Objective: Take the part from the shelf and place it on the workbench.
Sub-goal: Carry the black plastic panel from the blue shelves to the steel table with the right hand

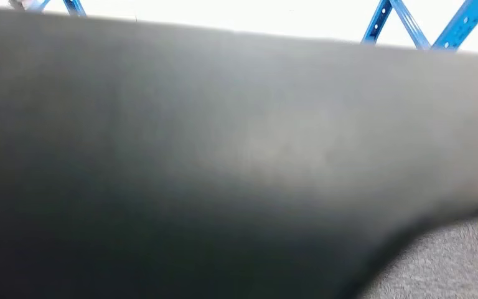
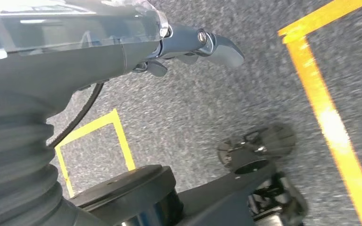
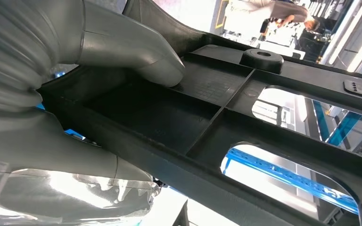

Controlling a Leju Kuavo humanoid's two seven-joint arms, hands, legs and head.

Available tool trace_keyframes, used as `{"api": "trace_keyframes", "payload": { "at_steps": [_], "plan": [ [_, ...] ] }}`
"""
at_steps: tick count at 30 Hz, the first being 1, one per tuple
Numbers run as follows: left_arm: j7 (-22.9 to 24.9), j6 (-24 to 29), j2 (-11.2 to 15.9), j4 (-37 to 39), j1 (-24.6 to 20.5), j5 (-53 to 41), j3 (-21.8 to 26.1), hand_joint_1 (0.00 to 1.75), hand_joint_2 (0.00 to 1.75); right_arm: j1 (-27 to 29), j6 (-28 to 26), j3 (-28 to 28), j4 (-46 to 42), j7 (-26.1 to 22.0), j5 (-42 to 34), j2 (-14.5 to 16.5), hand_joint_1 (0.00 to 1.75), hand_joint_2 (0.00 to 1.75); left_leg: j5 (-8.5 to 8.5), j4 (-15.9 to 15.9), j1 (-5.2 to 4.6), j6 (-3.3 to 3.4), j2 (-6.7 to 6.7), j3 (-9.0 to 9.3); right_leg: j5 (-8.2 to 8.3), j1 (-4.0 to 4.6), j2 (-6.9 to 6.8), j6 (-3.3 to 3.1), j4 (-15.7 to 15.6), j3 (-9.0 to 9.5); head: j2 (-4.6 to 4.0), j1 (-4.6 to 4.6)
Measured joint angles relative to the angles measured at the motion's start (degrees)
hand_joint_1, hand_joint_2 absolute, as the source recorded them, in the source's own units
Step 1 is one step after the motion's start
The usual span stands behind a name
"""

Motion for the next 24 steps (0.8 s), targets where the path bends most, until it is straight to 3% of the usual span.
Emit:
{"api": "trace_keyframes", "payload": {
  "at_steps": [1,3,4,5,7,8,9,11,12,13,14,16,17,19,20,22,23,24],
  "plan": [
    [0.01,0.0,0.0,0.0,-0.01,0.0,0.0,0.0,1.75,-0.14,0.03,0.0,0.0,0.01,-0.01,0.05,1.57,1.75,0.67,0.18,-0.01,-0.17,-0.02,-0.9,1.22,0.01,0.04,-0.26,-3.23,2.95,0.0,0.0],
    [0.0,0.01,-0.01,0.0,-0.02,-0.01,-0.03,0.0,1.75,-0.55,0.07,0.03,-0.01,0.02,-0.02,0.28,1.57,1.75,1.86,0.45,-0.11,-0.68,-0.1,-2.09,0.35,0.27,0.13,-0.83,-12.18,9.58,0.0,0.01],
    [-0.01,0.02,-0.01,0.0,-0.04,-0.03,-0.05,0.0,1.75,-0.71,0.05,0.06,-0.01,0.03,-0.02,0.4,1.57,1.75,2.52,0.39,-0.1,-0.98,-0.11,-2.33,-0.55,0.47,0.19,-1.07,-15.37,11.62,0.0,0.01],
    [-0.02,0.03,-0.02,0.0,-0.04,-0.05,-0.08,0.0,1.75,-0.8,0.02,0.09,-0.01,0.04,-0.02,0.5,1.57,1.75,3.26,0.16,-0.07,-1.33,-0.12,-2.49,-1.04,0.7,0.22,-1.31,-17.22,12.53,0.0,0.01],
    [0.03,0.07,-0.01,0.0,0.05,-0.1,-0.12,0.0,1.75,-0.81,-0.08,0.15,0.01,0.05,-0.06,0.57,1.57,1.75,3.95,-0.27,0.08,-2.02,-0.17,-2.85,0.09,0.66,0.09,-2.08,-17.71,11.69,0.0,0.0],
    [0.09,0.09,0.01,0.0,0.13,-0.11,-0.15,0.0,1.75,-0.82,-0.15,0.15,0.02,0.07,-0.1,0.61,1.57,1.75,2.73,0.39,0.13,-2.29,-0.21,-3.3,0.86,0.57,-0.04,-2.6,-17.83,11.02,0.0,0.0],
    [0.15,0.11,0.03,0.0,0.2,-0.13,-0.19,0.0,1.75,-0.83,-0.24,0.16,0.02,0.08,-0.15,0.66,1.57,1.75,0.26,2.19,0.18,-2.51,-0.26,-3.96,1.72,0.46,-0.19,-3.05,-17.97,10.22,0.0,0.0],
    [0.27,0.13,0.04,0.0,0.22,-0.17,-0.29,0.0,1.75,-0.83,-0.55,0.15,0.03,0.11,-0.27,0.74,1.57,1.75,-6.24,9.2,0.3,-2.82,-0.26,-5.59,3.39,0.56,-0.39,-3.57,-17.89,8.22,0.0,0.0],
    [0.32,0.13,0.04,0.0,0.21,-0.19,-0.33,0.0,1.75,-0.82,-0.79,0.14,0.04,0.14,-0.32,0.75,1.57,1.75,-8.14,13.07,0.32,-2.98,-0.26,-6.1,4.23,0.65,-0.44,-3.62,-17.77,7.12,0.0,0.0],
    [0.37,0.13,0.04,0.0,0.19,-0.21,-0.36,0.0,1.75,-0.83,-1.01,0.14,0.05,0.16,-0.37,0.76,1.57,1.75,-8.42,16.0,0.32,-3.08,-0.26,-6.11,5.05,0.71,-0.49,-3.62,-17.59,5.94,0.0,0.0],
    [0.43,0.12,0.04,0.0,0.18,-0.22,-0.37,0.0,1.75,-0.83,-1.19,0.13,0.05,0.19,-0.42,0.77,1.57,1.75,-7.18,17.23,0.32,-3.09,-0.26,-5.3,5.81,0.76,-0.51,-3.56,-17.32,4.69,0.0,-0.01],
    [0.55,0.11,0.04,0.0,0.09,-0.25,-0.4,0.0,1.75,-0.84,-1.34,0.11,0.04,0.22,-0.5,0.79,1.57,1.75,-3.93,14.09,0.31,-2.81,-0.27,-0.84,7.21,0.8,-0.52,-3.34,-16.59,2.28,0.0,-0.01],
    [0.61,0.11,0.05,-0.01,-0.05,-0.26,-0.42,0.0,1.75,-0.84,-1.38,0.08,0.01,0.25,-0.54,0.84,1.57,1.75,-4.0,9.78,0.19,-2.54,-0.27,2.83,7.82,0.9,-0.48,-3.14,-16.2,1.31,0.0,-0.02],
    [0.67,0.13,0.09,-0.03,-0.43,-0.26,-0.45,0.0,1.75,-0.82,-1.46,-0.04,-0.1,0.3,-0.58,0.91,1.57,1.75,-6.36,1.53,-0.1,-2.0,-0.27,8.55,9.04,0.99,-0.55,-2.59,-15.84,0.29,0.0,-0.01],
    [0.67,0.14,0.1,-0.04,-0.56,-0.26,-0.46,0.0,1.75,-0.81,-1.51,-0.13,-0.15,0.33,-0.61,0.93,1.57,1.75,-7.31,-0.87,-0.32,-1.75,-0.27,9.83,9.69,0.97,-0.63,-2.25,-15.89,0.09,0.0,-0.01],
    [0.68,0.09,0.09,-0.03,-0.52,-0.31,-0.46,0.0,1.75,-0.69,-1.66,-0.32,-0.17,0.38,-0.67,0.91,1.57,1.75,-6.46,-1.6,-0.34,-1.13,-0.14,9.15,10.63,0.8,-0.64,-1.57,-16.14,-0.27,0.0,0.0],
    [0.68,0.05,0.07,-0.02,-0.48,-0.35,-0.46,0.0,1.75,-0.59,-1.79,-0.43,-0.19,0.39,-0.71,0.87,1.57,1.75,-5.7,-1.67,-0.25,-0.72,-0.02,8.46,9.68,0.72,-0.51,-1.26,-15.61,-0.73,0.0,0.0],
    [0.68,0.01,0.05,-0.01,-0.46,-0.42,-0.46,0.0,1.75,-0.45,-1.95,-0.54,-0.21,0.38,-0.74,0.83,1.57,1.75,-4.82,-1.78,-0.12,-0.33,0.11,7.61,7.51,0.62,-0.34,-0.97,-14.15,-1.36,0.0,0.0]
  ]
}}
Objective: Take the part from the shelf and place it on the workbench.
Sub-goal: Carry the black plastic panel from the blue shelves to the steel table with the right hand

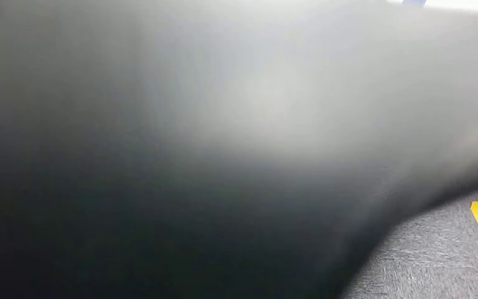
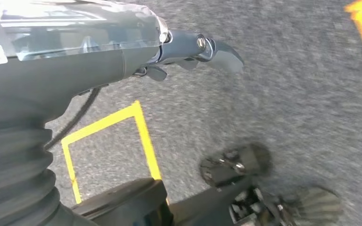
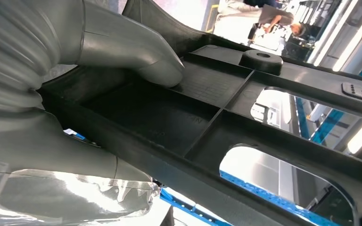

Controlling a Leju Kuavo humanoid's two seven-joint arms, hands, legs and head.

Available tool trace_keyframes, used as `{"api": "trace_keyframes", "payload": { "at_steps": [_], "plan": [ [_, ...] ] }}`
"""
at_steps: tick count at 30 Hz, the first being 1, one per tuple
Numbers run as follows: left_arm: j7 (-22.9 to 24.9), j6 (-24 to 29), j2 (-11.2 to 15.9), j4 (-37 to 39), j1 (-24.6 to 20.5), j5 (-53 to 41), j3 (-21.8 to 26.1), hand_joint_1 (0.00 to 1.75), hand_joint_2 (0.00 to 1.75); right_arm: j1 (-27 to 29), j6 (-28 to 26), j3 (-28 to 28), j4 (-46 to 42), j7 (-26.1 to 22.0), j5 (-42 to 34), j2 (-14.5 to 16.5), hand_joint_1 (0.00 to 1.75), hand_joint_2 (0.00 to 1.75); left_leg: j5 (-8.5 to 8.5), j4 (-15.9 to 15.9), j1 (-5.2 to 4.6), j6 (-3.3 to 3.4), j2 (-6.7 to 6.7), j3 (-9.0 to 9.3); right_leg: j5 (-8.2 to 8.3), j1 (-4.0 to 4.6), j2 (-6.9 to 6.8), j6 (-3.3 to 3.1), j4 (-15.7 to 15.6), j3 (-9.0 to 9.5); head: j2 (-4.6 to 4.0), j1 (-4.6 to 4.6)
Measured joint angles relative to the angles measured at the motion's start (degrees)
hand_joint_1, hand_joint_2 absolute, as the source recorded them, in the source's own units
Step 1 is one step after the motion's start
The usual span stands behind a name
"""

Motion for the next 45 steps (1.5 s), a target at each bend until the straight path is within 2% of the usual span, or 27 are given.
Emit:
{"api": "trace_keyframes", "payload": {
  "at_steps": [3,4,5,6,8,10,12,14,16,18,19,21,23,25,26,28,30,31,33,34,35,37,38,39,41,43,45],
  "plan": [
    [-0.1,-0.19,-0.03,0.01,-0.01,-0.16,-0.1,0.0,1.75,0.44,-0.47,-0.3,-0.11,-0.06,-0.02,-0.14,1.57,1.75,2.61,0.12,0.01,0.49,0.13,-3.11,-9.01,-0.41,0.27,0.8,10.21,-2.13,0.0,0.0],
    [-0.13,-0.25,-0.03,0.01,0.0,-0.2,-0.18,0.0,1.75,0.62,-0.59,-0.38,-0.13,-0.09,-0.02,-0.21,1.57,1.75,3.43,0.28,0.0,0.43,0.15,-4.22,-9.82,-0.53,0.29,1.02,13.45,-2.32,0.0,0.0],
    [-0.14,-0.28,-0.03,0.01,0.01,-0.24,-0.27,0.0,1.75,0.78,-0.7,-0.44,-0.14,-0.11,-0.02,-0.28,1.57,1.75,4.16,0.52,0.01,0.31,0.16,-5.36,-9.1,-0.65,0.3,1.17,15.21,-1.83,0.0,0.0],
    [-0.14,-0.31,-0.03,0.01,0.0,-0.28,-0.36,0.0,1.75,0.93,-0.88,-0.51,-0.18,-0.12,-0.02,-0.33,1.57,1.75,4.85,0.86,0.03,0.14,0.17,-6.6,-7.4,-0.8,0.3,1.24,14.96,-0.34,0.0,0.0],
    [-0.19,-0.35,-0.03,0.01,-0.06,-0.33,-0.49,0.0,1.75,1.08,-1.2,-0.63,-0.41,-0.13,-0.02,-0.38,1.57,1.75,6.05,1.69,0.03,-0.31,0.12,-8.8,-5.61,-1.01,0.32,1.15,8.69,5.54,0.0,0.0],
    [-0.3,-0.34,-0.03,0.01,-0.12,-0.33,-0.58,0.0,1.75,1.22,-1.35,-0.74,-0.82,-0.15,-0.02,-0.39,1.57,1.75,7.13,2.2,0.0,-0.95,0.04,-9.93,-7.44,-0.8,0.44,0.7,0.57,11.18,0.0,-0.02],
    [-0.46,-0.3,-0.05,0.01,-0.14,-0.31,-0.64,0.0,1.75,1.47,-1.36,-0.86,-1.1,-0.16,-0.02,-0.43,1.57,1.75,8.39,1.88,0.09,-1.72,0.01,-10.11,-8.36,-0.33,0.57,0.0,-2.42,12.54,0.0,-0.04],
    [-0.61,-0.26,-0.09,0.01,-0.03,-0.24,-0.65,0.0,1.75,1.68,-1.34,-0.96,-1.19,-0.17,0.0,-0.44,1.57,1.75,8.18,1.93,0.34,-2.44,-0.04,-10.49,-6.99,-0.37,0.43,-0.95,-2.54,11.55,0.0,-0.03],
    [-0.76,-0.25,-0.09,0.01,0.12,-0.19,-0.65,0.0,1.75,1.85,-1.33,-1.0,-1.24,-0.15,0.04,-0.4,1.57,1.75,3.33,5.44,0.5,-2.96,-0.11,-11.71,-5.3,-0.55,0.25,-1.82,-2.79,9.99,0.0,-0.04],
    [-0.86,-0.25,-0.09,0.01,0.12,-0.17,-0.65,0.0,1.75,2.01,-1.33,-1.04,-1.27,-0.12,0.07,-0.38,1.57,1.75,-2.85,12.67,0.51,-3.34,-0.12,-13.18,-3.68,-0.35,0.21,-2.18,-2.73,8.0,0.0,-0.04],
    [-0.86,-0.25,-0.09,0.01,0.1,-0.16,-0.65,0.0,1.75,2.07,-1.32,-1.08,-1.28,-0.1,0.09,-0.38,1.57,1.75,-4.07,16.16,0.51,-3.47,-0.12,-13.45,-2.85,-0.23,0.2,-2.21,-2.66,6.88,0.0,-0.04],
    [-0.83,-0.22,-0.09,0.01,0.07,-0.13,-0.65,0.0,1.75,2.12,-1.26,-1.15,-1.28,-0.07,0.16,-0.37,1.57,1.75,-2.34,18.87,0.51,-3.43,-0.12,-11.85,-1.25,-0.02,0.19,-2.13,-2.43,4.63,0.0,-0.04],
    [-0.8,-0.15,-0.08,-0.01,-0.08,-0.09,-0.65,0.0,1.75,2.1,-1.14,-1.19,-1.28,-0.02,0.22,-0.34,1.57,1.75,0.23,13.78,0.46,-2.91,-0.15,-6.39,0.15,0.13,0.2,-1.91,-2.12,2.73,0.0,-0.05],
    [-0.75,-0.03,-0.05,-0.04,-0.46,-0.04,-0.65,0.0,1.75,2.01,-0.85,-1.23,-1.34,0.01,0.24,-0.28,1.57,1.75,-1.19,4.73,0.17,-2.21,-0.17,0.33,1.36,0.3,0.17,-1.47,-1.84,1.68,0.0,-0.05],
    [-0.74,0.06,-0.04,-0.06,-0.64,-0.02,-0.65,0.0,1.75,1.94,-0.62,-1.26,-1.35,0.02,0.24,-0.25,1.57,1.75,-2.27,1.57,-0.05,-1.88,-0.18,2.31,1.98,0.29,0.08,-1.17,-1.85,1.5,0.0,-0.05],
    [-0.7,0.16,-0.09,-0.05,-0.7,0.0,-0.65,0.0,1.75,1.84,-0.27,-1.31,-1.34,0.03,0.24,-0.24,1.57,1.75,-2.3,-0.36,-0.28,-1.22,-0.16,2.65,3.25,0.24,-0.07,-0.45,-2.28,1.33,0.0,-0.03],
    [-0.64,0.24,-0.16,-0.03,-0.58,-0.01,-0.65,0.0,1.75,1.85,-0.19,-1.37,-1.27,0.03,0.23,-0.3,1.57,1.75,-0.77,-0.61,-0.12,-0.48,0.03,1.44,2.1,0.02,0.13,0.24,-1.71,0.58,0.0,-0.03],
    [-0.64,0.28,-0.19,-0.02,-0.53,-0.02,-0.66,0.0,1.75,1.85,-0.18,-1.41,-1.23,0.01,0.22,-0.34,1.57,1.75,0.09,-0.73,0.01,-0.16,0.13,0.61,-0.34,-0.07,0.24,0.55,-0.08,-0.06,0.0,-0.03],
    [-0.97,0.5,-0.2,-0.02,-0.51,-0.1,-0.68,0.0,1.75,1.88,-0.25,-1.47,-1.19,-0.04,0.13,-0.41,1.57,1.75,1.55,-0.7,0.02,0.18,0.18,-1.28,-6.8,-0.28,0.33,1.01,6.38,-1.55,0.0,-0.02],
    [-1.26,0.68,-0.2,-0.02,-0.44,-0.14,-0.72,0.0,1.75,1.95,-0.33,-1.49,-1.17,-0.07,0.05,-0.44,1.57,1.75,2.23,-0.67,0.02,0.2,0.19,-2.24,-8.48,-0.32,0.32,1.17,10.23,-2.11,0.0,-0.02],
    [-1.59,0.9,-0.2,-0.02,-0.37,-0.16,-0.74,0.0,1.75,2.09,-0.43,-1.51,-1.17,-0.1,-0.02,-0.47,1.57,1.75,2.87,-0.61,0.02,0.13,0.21,-3.21,-8.31,-0.35,0.33,1.28,13.3,-2.33,0.0,-0.02],
    [-2.08,1.23,-0.2,-0.02,-0.3,-0.16,-0.78,0.0,1.75,2.51,-0.66,-1.59,-1.17,-0.12,-0.08,-0.51,1.57,1.75,4.09,-0.34,0.02,-0.16,0.27,-5.02,-4.77,-0.5,0.32,1.3,14.44,-0.55,0.0,-0.03],
    [-2.23,1.32,-0.2,-0.02,-0.29,-0.15,-0.78,0.0,1.75,2.66,-0.82,-1.63,-1.17,-0.13,-0.09,-0.52,1.57,1.75,4.58,-0.09,0.03,-0.37,0.28,-5.79,-3.51,-0.59,0.32,1.19,11.87,1.94,0.0,-0.03],
    [-2.33,1.39,-0.2,-0.02,-0.28,-0.15,-0.79,0.0,1.75,2.75,-0.99,-1.67,-1.19,-0.14,-0.08,-0.52,1.57,1.75,4.93,0.28,-0.04,-0.6,0.26,-6.45,-3.58,-0.56,0.32,1.04,7.77,5.18,0.0,-0.03],
    [-2.41,1.53,-0.2,-0.02,-0.27,-0.16,-0.8,0.0,1.75,2.77,-1.27,-1.69,-1.22,-0.16,-0.08,-0.51,1.57,1.75,5.53,1.06,-0.18,-1.19,0.22,-7.36,-6.16,-0.38,0.33,0.49,-0.18,10.64,0.0,-0.03],
    [-2.41,1.69,-0.2,-0.02,-0.24,-0.17,-0.8,0.0,1.75,2.85,-1.32,-1.69,-1.23,-0.17,-0.08,-0.51,1.57,1.75,6.17,1.44,-0.21,-1.92,0.24,-7.96,-7.74,-0.23,0.4,-0.3,-3.04,11.93,0.0,-0.04],
    [-2.39,1.79,-0.2,-0.02,-0.17,-0.18,-0.79,0.0,1.75,2.92,-1.29,-1.69,-1.22,-0.17,-0.07,-0.51,1.57,1.75,5.18,2.65,-0.04,-2.59,0.17,-8.73,-7.27,-0.3,0.36,-1.32,-3.2,11.44,0.0,-0.04]
  ]
}}
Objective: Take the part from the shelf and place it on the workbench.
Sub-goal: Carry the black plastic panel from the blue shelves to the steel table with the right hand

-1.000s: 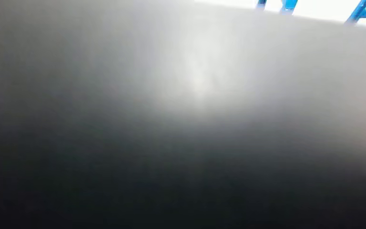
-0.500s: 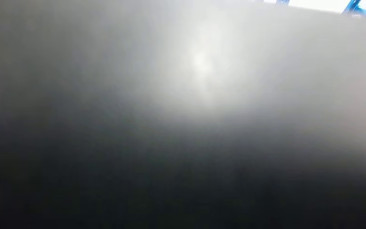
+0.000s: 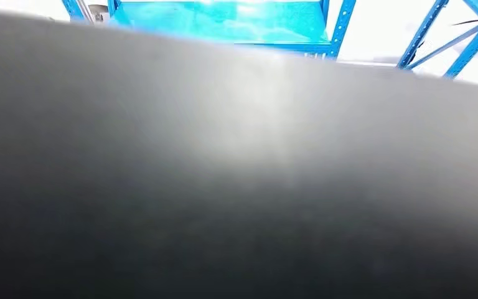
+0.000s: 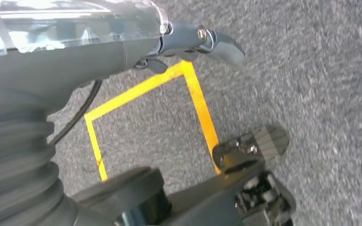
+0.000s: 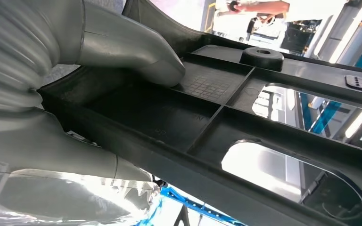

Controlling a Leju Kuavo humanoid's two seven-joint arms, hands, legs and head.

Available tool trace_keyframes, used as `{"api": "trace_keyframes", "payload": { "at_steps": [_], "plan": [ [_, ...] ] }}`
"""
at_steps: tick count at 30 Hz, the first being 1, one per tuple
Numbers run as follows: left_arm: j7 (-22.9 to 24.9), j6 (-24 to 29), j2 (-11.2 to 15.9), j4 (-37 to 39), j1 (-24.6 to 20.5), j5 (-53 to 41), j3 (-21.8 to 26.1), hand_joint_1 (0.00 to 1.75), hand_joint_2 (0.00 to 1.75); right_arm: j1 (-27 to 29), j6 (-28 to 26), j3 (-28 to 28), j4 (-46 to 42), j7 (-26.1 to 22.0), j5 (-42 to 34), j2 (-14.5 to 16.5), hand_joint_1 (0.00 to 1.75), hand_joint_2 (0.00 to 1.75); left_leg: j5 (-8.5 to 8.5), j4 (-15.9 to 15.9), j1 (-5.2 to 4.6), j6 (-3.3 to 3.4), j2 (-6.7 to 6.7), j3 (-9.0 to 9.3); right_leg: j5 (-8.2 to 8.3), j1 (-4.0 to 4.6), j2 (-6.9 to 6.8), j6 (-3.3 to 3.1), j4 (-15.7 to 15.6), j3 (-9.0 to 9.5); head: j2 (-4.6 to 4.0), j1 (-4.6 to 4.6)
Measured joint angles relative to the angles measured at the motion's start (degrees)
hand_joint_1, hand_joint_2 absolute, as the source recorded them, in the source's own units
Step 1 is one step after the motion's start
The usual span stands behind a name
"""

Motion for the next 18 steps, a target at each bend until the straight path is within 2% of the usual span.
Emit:
{"api": "trace_keyframes", "payload": {
  "at_steps": [2,4,5,6,7,9,10,11,13,15,16,18],
  "plan": [
    [-0.09,0.04,0.0,0.0,0.12,0.01,0.0,0.0,1.75,-0.01,0.03,0.0,0.01,0.0,-0.01,0.0,1.57,1.75,-3.93,5.07,0.16,-0.44,-0.13,-1.98,0.7,0.03,-0.12,-0.85,-0.08,-0.56,0.0,0.0],
    [-0.28,0.07,0.0,0.0,0.27,0.02,0.01,0.0,1.75,0.01,0.04,0.0,0.02,0.01,-0.02,0.0,1.57,1.75,-7.83,12.61,0.17,-0.65,-0.17,-4.6,1.26,0.34,-0.15,-1.21,0.03,-1.3,0.0,0.0],
    [-0.39,0.07,0.0,0.0,0.35,0.02,0.01,0.0,1.75,0.02,0.04,0.0,0.02,0.02,-0.01,0.0,1.57,1.75,-8.49,14.91,0.16,-0.64,-0.17,-5.11,1.49,0.52,-0.13,-1.29,0.13,-1.68,0.0,0.0],
    [-0.47,0.07,0.0,0.0,0.42,0.02,0.0,0.0,1.75,0.02,0.04,0.0,0.03,0.02,-0.01,0.0,1.57,1.75,-8.09,15.16,0.15,-0.51,-0.18,-4.57,1.69,0.7,-0.09,-1.33,0.25,-2.03,0.0,0.0],
    [-0.54,0.07,0.0,0.0,0.46,0.0,0.0,0.0,1.75,0.02,0.02,0.0,0.03,0.01,-0.01,0.0,1.57,1.75,-6.85,13.11,0.09,-0.22,-0.19,-2.9,1.82,0.88,-0.05,-1.33,0.36,-2.27,0.0,0.0],
    [-0.61,0.08,0.04,-0.01,0.39,-0.04,-0.01,0.0,1.75,0.01,-0.05,0.0,0.03,0.0,-0.01,0.0,1.57,1.75,-4.28,5.3,-0.22,0.86,-0.25,2.33,2.0,1.17,-0.02,-1.25,0.5,-2.48,0.0,0.01],
    [-0.62,0.1,0.07,-0.01,0.3,-0.08,-0.02,0.0,1.75,0.0,-0.1,0.0,0.03,0.0,-0.01,0.0,1.57,1.75,-3.7,1.97,-0.45,1.33,-0.27,4.35,2.12,1.21,-0.05,-1.08,0.51,-2.58,0.0,0.01],
    [-0.61,0.12,0.09,-0.02,0.24,-0.11,-0.02,0.0,1.75,-0.02,-0.14,0.0,0.03,0.0,-0.01,0.0,1.57,1.75,-3.61,-0.17,-0.69,1.71,-0.29,5.57,2.26,1.17,-0.09,-0.86,0.53,-2.68,0.0,0.01],
    [-0.59,0.14,0.09,-0.02,0.16,-0.2,-0.03,0.0,1.75,-0.05,-0.21,0.0,0.02,0.0,-0.01,0.0,1.57,1.75,-3.66,-1.54,-0.97,2.08,-0.27,5.92,2.58,1.04,-0.17,-0.29,0.47,-2.9,0.0,0.0],
    [-0.58,0.13,-0.03,-0.02,0.1,-0.36,-0.04,0.0,1.75,-0.09,-0.32,-0.04,0.0,0.0,0.0,-0.01,1.57,1.75,-3.1,-2.52,-0.62,2.54,-0.17,6.06,2.05,1.05,-0.11,0.3,1.17,-3.27,0.0,0.01],
    [-0.58,0.11,-0.12,-0.02,0.02,-0.45,-0.05,0.0,1.75,-0.11,-0.42,-0.07,-0.01,0.0,0.0,-0.02,1.57,1.75,-2.76,-2.99,-0.39,2.81,-0.12,6.09,0.95,1.01,-0.02,0.62,2.74,-4.02,0.0,0.01],
    [-0.6,0.03,-0.29,-0.02,-0.09,-0.54,-0.07,0.0,1.75,-0.09,-0.71,-0.13,0.01,0.02,0.0,-0.05,1.57,1.75,-2.38,-3.3,-0.18,3.08,-0.08,5.84,-2.84,0.63,0.13,1.27,9.59,-7.35,0.0,0.02]
  ]
}}
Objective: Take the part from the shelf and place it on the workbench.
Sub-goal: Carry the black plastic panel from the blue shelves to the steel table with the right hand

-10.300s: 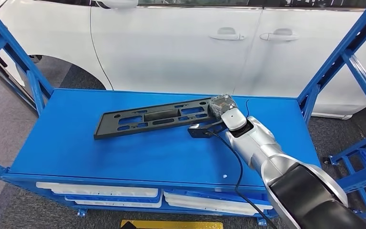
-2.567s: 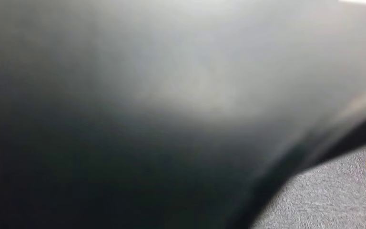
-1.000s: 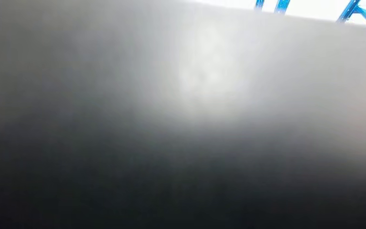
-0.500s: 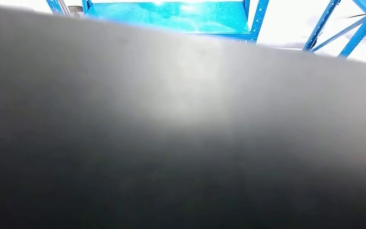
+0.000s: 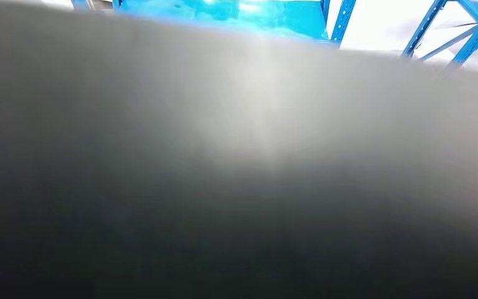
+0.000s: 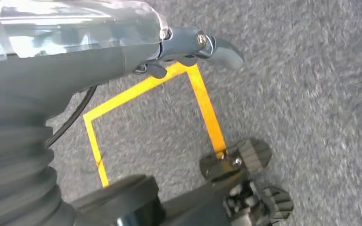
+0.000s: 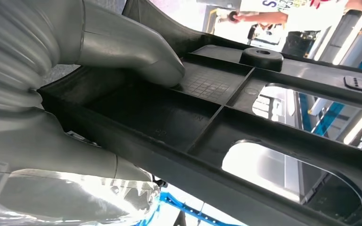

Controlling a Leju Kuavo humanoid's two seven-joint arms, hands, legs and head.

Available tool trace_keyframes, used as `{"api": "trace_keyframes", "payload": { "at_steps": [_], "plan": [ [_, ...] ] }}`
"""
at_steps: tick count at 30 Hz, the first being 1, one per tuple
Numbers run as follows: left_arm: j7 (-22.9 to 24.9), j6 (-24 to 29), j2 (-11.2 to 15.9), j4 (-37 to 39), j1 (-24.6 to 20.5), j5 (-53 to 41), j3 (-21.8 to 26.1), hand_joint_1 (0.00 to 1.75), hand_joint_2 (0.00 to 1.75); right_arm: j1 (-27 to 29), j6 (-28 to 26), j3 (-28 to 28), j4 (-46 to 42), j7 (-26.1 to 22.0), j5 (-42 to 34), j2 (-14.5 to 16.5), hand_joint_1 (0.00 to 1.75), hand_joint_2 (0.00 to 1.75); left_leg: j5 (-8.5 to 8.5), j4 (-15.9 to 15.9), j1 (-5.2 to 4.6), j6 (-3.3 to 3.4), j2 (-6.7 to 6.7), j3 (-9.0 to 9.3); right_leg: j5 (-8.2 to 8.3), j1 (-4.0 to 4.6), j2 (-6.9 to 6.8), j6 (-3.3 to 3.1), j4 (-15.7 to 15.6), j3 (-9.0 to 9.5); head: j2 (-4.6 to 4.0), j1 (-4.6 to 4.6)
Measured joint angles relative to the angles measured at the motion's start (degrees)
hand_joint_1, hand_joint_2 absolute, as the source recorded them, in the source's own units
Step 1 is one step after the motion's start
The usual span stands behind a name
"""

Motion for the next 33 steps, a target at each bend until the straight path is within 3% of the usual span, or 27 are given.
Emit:
{"api": "trace_keyframes", "payload": {
  "at_steps": [2,3,4,6,8,11,13,16,17,18,19,21,23,26,28,29,31,33],
  "plan": [
    [-0.01,-0.05,-0.08,0.0,0.03,-0.02,-0.01,0.0,1.75,0.09,-0.31,-0.05,0.04,0.02,0.01,-0.08,1.57,1.75,0.11,0.25,0.06,-0.05,0.01,-0.43,-2.34,-0.58,0.02,0.58,6.74,-3.27,0.0,0.0],
    [-0.01,-0.06,-0.1,0.0,0.05,-0.04,-0.01,0.0,1.75,0.11,-0.39,-0.07,0.05,0.03,0.02,-0.12,1.57,1.75,0.11,0.44,0.13,-0.13,0.0,-0.58,-1.85,-0.85,0.01,0.82,7.34,-3.57,0.0,-0.01],
    [-0.01,-0.06,-0.13,0.0,0.05,-0.05,-0.01,0.0,1.75,0.11,-0.44,-0.09,0.07,0.03,0.03,-0.16,1.57,1.75,0.04,0.71,0.23,-0.26,-0.02,-0.69,-0.34,-1.12,-0.01,1.06,5.69,-2.77,0.0,-0.01],
    [-0.01,-0.05,-0.19,0.0,0.02,-0.08,-0.02,0.0,1.75,0.08,-0.45,-0.12,0.07,0.03,0.04,-0.21,1.57,1.75,-0.32,1.52,0.37,-0.8,-0.11,-0.93,3.44,-1.56,-0.04,1.43,-1.83,0.95,0.0,-0.01],
    [-0.01,-0.03,-0.2,0.0,-0.07,-0.09,-0.03,0.0,1.75,0.13,-0.46,-0.14,0.08,0.03,0.05,-0.23,1.57,1.75,-0.67,2.47,0.27,-1.56,-0.18,-1.45,5.08,-1.6,0.15,1.06,-6.84,3.07,0.0,-0.02],
    [-0.01,0.01,-0.21,0.0,-0.11,-0.09,-0.03,0.0,1.75,0.26,-0.52,-0.16,0.09,0.03,0.07,-0.26,1.57,1.75,-0.64,2.75,0.35,-2.61,-0.16,-1.95,5.24,-1.26,0.39,-0.26,-7.33,2.73,0.0,-0.02],
    [-0.01,0.02,-0.2,0.0,-0.1,-0.09,-0.03,0.0,1.75,0.24,-0.54,-0.16,0.09,0.03,0.08,-0.25,1.57,1.75,-2.1,4.59,0.56,-3.19,-0.17,-2.76,5.55,-1.3,0.34,-1.04,-7.58,2.67,0.0,-0.02],
    [-0.01,0.03,-0.19,0.0,0.01,-0.09,-0.03,0.0,1.75,0.25,-0.61,-0.16,0.11,0.03,0.09,-0.25,1.57,1.75,-7.61,14.99,0.62,-3.6,-0.19,-7.28,5.79,-1.11,0.22,-1.66,-7.67,2.38,0.0,-0.02],
    [-0.01,0.03,-0.19,0.0,0.1,-0.1,-0.03,0.0,1.75,0.27,-0.63,-0.16,0.13,0.04,0.09,-0.26,1.57,1.75,-8.68,18.16,0.62,-3.6,-0.19,-8.68,5.84,-0.95,0.22,-1.74,-7.65,2.28,0.0,-0.02],
    [-0.01,0.03,-0.19,0.0,0.19,-0.1,-0.03,0.0,1.75,0.29,-0.64,-0.16,0.14,0.04,0.09,-0.26,1.57,1.75,-8.68,19.44,0.6,-3.46,-0.2,-9.2,5.86,-0.78,0.24,-1.78,-7.63,2.23,0.0,-0.02],
    [-0.01,0.03,-0.19,0.0,0.25,-0.11,-0.03,0.0,1.75,0.3,-0.66,-0.16,0.15,0.05,0.09,-0.26,1.57,1.75,-7.59,18.4,0.53,-3.18,-0.2,-8.59,5.88,-0.61,0.28,-1.81,-7.62,2.24,0.0,-0.02],
    [-0.01,0.03,-0.17,0.0,0.23,-0.12,-0.03,0.0,1.75,0.27,-0.7,-0.15,0.15,0.05,0.09,-0.25,1.57,1.75,-3.79,10.93,0.16,-2.18,-0.24,-4.84,5.88,-0.37,0.33,-1.8,-7.63,2.41,0.0,-0.02],
    [0.01,0.04,-0.11,0.0,0.13,-0.15,-0.03,0.0,1.75,0.22,-0.63,-0.14,0.15,0.12,-0.05,-0.23,1.57,1.75,-1.8,4.45,-0.34,-1.27,-0.25,-1.73,5.95,-0.18,0.32,-1.59,-7.58,2.31,0.0,-0.02],
    [0.1,0.04,-0.09,0.0,0.14,-0.23,-0.07,0.0,1.75,0.12,-0.31,-0.11,0.14,0.27,-0.62,-0.21,1.57,1.75,-1.6,2.58,-0.54,-0.72,-0.25,-1.12,6.26,-0.15,0.29,-0.78,-7.73,2.0,0.0,-0.02],
    [0.11,0.04,-0.13,0.0,0.11,-0.25,-0.11,0.0,1.75,0.05,-0.26,-0.1,0.13,0.32,-0.87,-0.22,1.57,1.75,-1.01,1.79,-0.22,-0.23,-0.02,-0.88,5.38,-0.14,0.33,-0.12,-6.67,1.55,0.0,-0.02],
    [0.1,0.04,-0.15,0.0,0.04,-0.27,-0.15,0.0,1.75,0.02,-0.23,-0.1,0.13,0.37,-0.97,-0.22,1.57,1.75,-0.75,1.43,-0.06,0.0,0.16,-0.79,4.06,-0.19,0.34,0.18,-4.65,0.65,0.0,-0.01],
    [0.08,0.03,-0.17,0.0,-0.03,-0.34,-0.29,0.0,1.75,0.03,-0.18,-0.1,0.14,0.51,-1.11,-0.24,1.57,1.75,-0.61,1.38,-0.09,0.28,0.65,-0.95,0.35,-0.48,0.32,0.67,2.59,-2.77,0.0,-0.01],
    [0.08,0.03,-0.17,0.0,0.02,-0.39,-0.41,0.0,1.75,0.07,-0.14,-0.09,0.15,0.63,-1.19,-0.27,1.57,1.75,-0.67,1.59,-0.13,0.28,1.29,-1.15,-1.2,-0.75,0.26,1.05,8.07,-5.42,0.0,-0.01]
  ]
}}
